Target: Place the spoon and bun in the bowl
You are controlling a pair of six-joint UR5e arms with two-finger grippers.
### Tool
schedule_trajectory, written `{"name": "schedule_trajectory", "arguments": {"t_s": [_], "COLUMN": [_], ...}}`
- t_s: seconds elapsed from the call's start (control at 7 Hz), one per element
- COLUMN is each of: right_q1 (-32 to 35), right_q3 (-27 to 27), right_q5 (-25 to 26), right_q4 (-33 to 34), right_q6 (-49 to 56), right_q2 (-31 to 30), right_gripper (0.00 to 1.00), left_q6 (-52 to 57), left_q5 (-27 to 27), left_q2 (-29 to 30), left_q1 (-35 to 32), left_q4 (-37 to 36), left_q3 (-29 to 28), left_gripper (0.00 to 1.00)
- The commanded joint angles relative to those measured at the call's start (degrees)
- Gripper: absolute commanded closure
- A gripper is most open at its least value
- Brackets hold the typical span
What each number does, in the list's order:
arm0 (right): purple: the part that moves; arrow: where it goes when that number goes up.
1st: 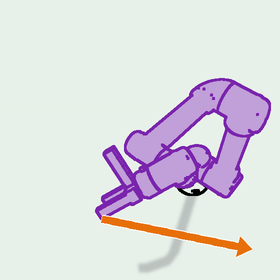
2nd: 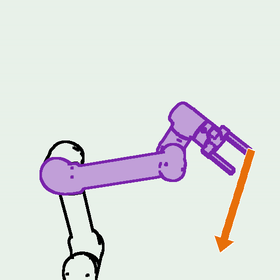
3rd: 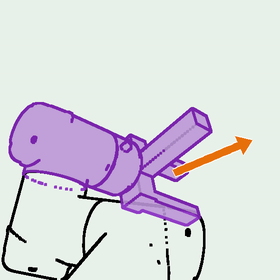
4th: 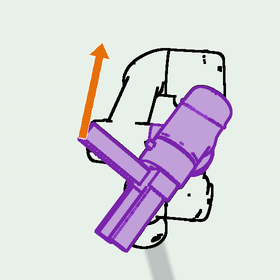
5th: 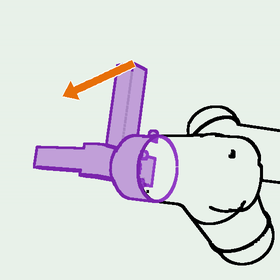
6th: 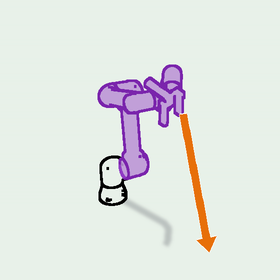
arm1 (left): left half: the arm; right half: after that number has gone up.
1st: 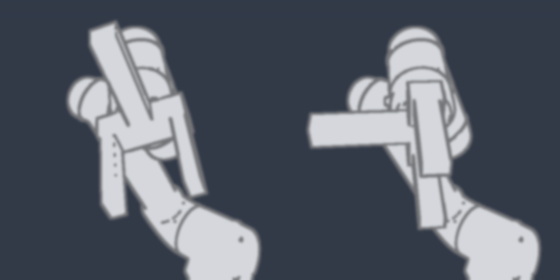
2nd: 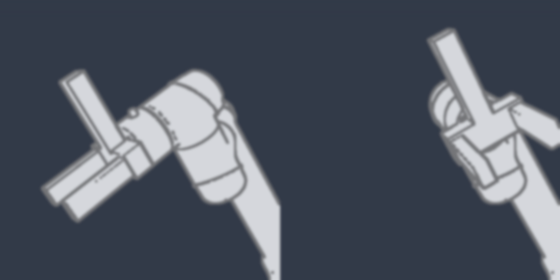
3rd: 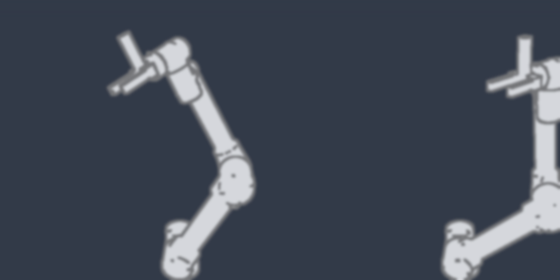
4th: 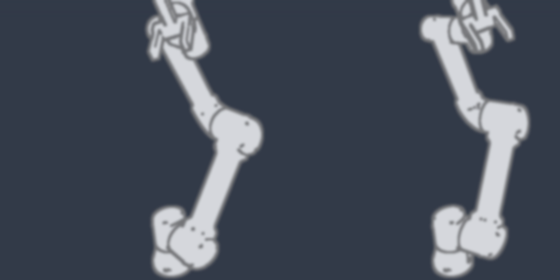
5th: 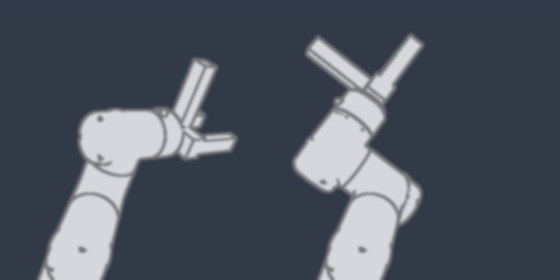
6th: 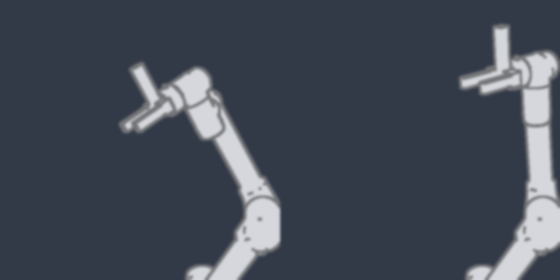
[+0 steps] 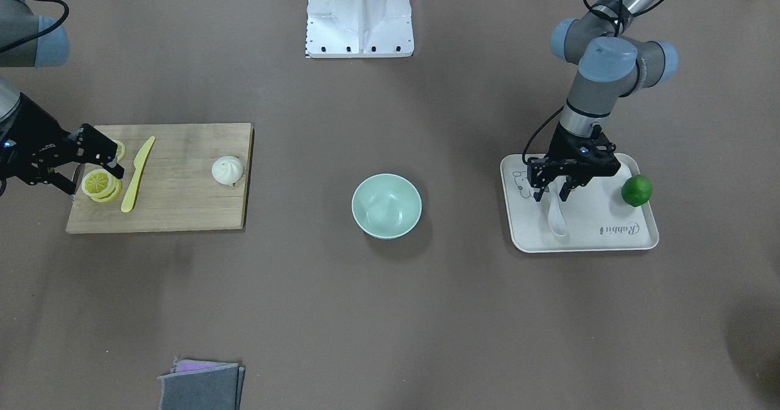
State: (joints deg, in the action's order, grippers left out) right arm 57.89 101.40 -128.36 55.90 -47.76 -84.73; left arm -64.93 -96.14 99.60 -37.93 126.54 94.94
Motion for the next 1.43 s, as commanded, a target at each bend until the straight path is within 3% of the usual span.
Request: {"name": "schedule_trajectory", "arguments": {"t_s": [0.0, 0.57, 1.29], "right_q1": [-0.32, -2.94, -21.03], "right_q3": [-0.06, -0.06, 3.27], "right_q5": [0.31, 3.11, 19.79], "right_q4": [0.00, 0.09, 1.40], "right_q6": [-0.23, -2.15, -9.46], "right_q2": [0.26, 1.66, 3.16], "right_gripper": [0.00, 0.00, 0.00], "left_q6": [-0.02, -0.11, -2.57], "left_q5": [-0.45, -5.02, -4.76], "left_q2": [-0.89, 0.06, 6.74], "left_q1": [-0.13, -1.18, -1.18], "left_q4": [-0.07, -0.77, -4.55], "left_q3": [0.86, 8.15, 8.51], "left_gripper": [0.99, 1.00, 1.00]}}
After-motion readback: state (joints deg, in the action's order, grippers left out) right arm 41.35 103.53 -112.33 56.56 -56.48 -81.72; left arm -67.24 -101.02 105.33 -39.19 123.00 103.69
